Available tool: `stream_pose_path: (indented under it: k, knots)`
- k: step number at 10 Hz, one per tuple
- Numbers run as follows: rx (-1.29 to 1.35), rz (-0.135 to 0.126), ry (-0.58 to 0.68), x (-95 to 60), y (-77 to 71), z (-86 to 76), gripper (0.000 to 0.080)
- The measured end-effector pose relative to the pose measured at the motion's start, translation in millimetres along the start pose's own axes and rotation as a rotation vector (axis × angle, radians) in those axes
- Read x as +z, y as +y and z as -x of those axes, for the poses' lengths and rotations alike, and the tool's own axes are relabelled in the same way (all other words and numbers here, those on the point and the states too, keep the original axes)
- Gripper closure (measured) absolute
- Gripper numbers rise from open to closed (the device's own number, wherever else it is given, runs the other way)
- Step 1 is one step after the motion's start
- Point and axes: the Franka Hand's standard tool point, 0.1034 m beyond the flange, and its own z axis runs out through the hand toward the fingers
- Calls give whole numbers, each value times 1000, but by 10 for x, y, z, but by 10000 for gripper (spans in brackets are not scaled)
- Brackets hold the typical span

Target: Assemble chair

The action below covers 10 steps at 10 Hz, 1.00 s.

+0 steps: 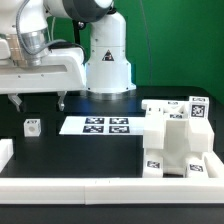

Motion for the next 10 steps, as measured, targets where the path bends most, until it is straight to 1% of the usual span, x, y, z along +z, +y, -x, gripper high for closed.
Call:
stream_pose_path:
  k: [1,2,3,4,5,6,7,8,9,10]
  knots:
    - [-23,26,4,100,138,58,151]
    - [-33,39,-15,204,264,137,151]
    - [-44,58,-19,277,358,173,151]
    - [-44,75,-21,350,383,210,151]
    - [-46,78,-31,416,359,258,151]
    - [-44,91,-16,455,325,260,151]
    - [-51,102,-8,463,323,254,151]
    - [-52,102,-9,462,326,255,151]
    - [-52,102,-9,462,326,255,266]
    - [-52,102,-9,462,326,255,405]
